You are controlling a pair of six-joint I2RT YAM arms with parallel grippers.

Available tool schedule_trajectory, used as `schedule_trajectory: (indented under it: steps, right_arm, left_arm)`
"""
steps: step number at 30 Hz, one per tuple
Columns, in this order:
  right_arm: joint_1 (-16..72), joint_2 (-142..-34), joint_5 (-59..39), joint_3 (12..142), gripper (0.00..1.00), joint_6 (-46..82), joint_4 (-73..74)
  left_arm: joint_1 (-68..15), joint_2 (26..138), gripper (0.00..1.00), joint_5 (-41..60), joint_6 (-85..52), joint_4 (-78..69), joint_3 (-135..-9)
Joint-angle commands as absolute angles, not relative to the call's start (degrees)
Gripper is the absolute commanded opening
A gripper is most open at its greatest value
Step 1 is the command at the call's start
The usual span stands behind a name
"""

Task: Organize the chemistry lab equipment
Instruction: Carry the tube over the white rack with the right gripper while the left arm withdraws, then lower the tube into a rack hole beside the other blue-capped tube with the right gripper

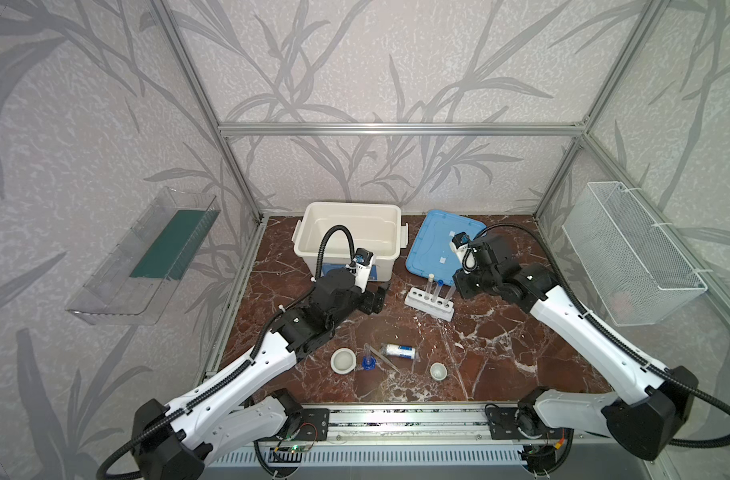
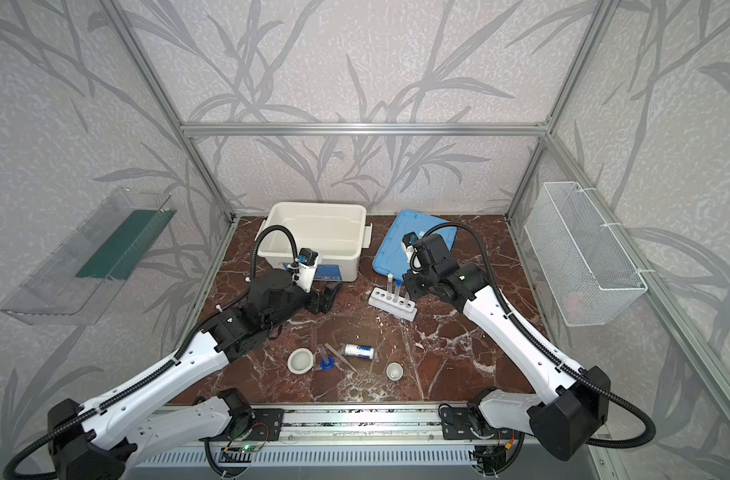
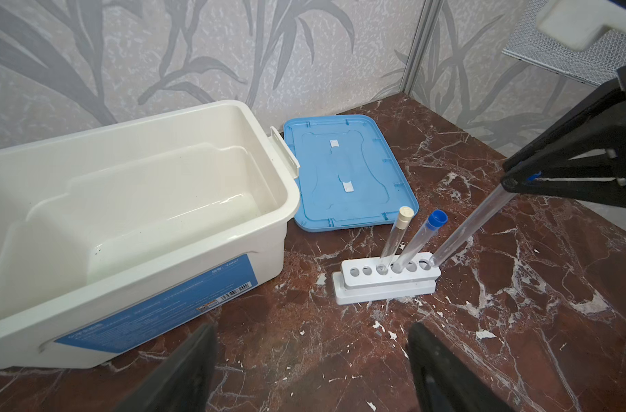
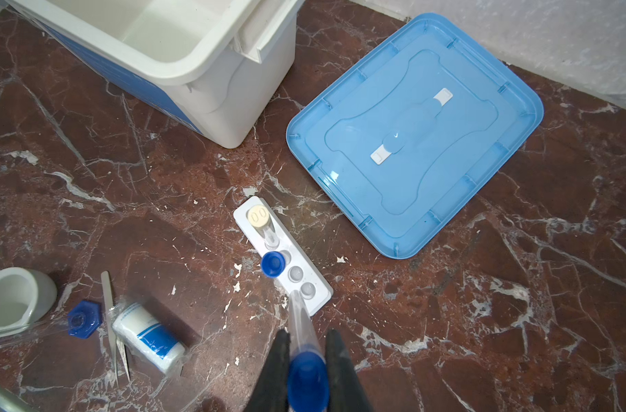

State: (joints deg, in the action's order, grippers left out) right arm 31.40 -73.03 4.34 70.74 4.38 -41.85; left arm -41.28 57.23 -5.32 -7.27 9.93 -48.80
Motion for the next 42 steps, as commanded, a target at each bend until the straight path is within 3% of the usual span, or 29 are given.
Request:
schedule_trajectory:
  steps: [1,42]
  right_arm:
    - [32.2,-73.7,7.3,73.3,0.11,3.6,-41.7]
    - [34.8,-77.2,9.4,69.5,0.10,6.4,-37.8]
  left_arm:
    - [-40.4,55.3,0.87,-7.8,-10.0,13.5,-48.7]
    - [-39.2,50.0,0.88,-7.5,-8.7,12.2,-45.5]
